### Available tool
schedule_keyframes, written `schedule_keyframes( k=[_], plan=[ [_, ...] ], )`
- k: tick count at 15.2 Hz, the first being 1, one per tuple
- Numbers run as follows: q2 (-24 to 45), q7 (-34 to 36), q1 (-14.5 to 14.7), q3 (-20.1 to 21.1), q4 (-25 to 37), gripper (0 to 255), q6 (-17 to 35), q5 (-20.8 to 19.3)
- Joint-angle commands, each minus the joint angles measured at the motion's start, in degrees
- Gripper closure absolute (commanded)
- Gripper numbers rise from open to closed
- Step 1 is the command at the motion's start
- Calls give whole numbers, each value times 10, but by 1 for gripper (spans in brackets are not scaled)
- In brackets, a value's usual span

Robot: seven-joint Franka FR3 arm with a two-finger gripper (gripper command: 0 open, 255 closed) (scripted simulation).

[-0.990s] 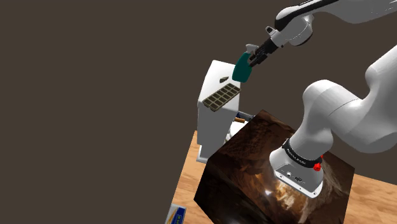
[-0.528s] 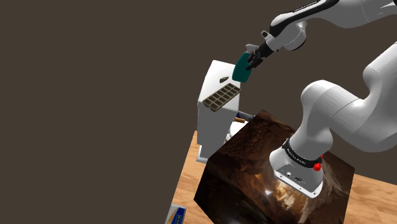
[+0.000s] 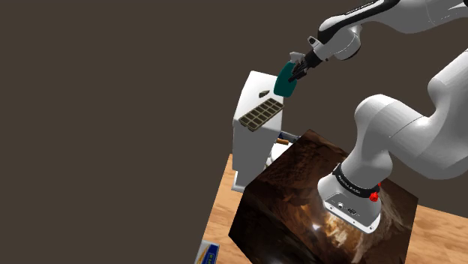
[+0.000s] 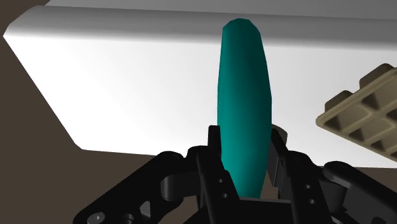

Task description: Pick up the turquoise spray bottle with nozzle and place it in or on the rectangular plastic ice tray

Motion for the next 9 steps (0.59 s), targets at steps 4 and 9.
schedule_keyframes(
  k=[4,9],
  plan=[
    [0,0,0,0,0,255,0,0],
    [11,-1,-17,19,3,255,-14,9]
  ],
)
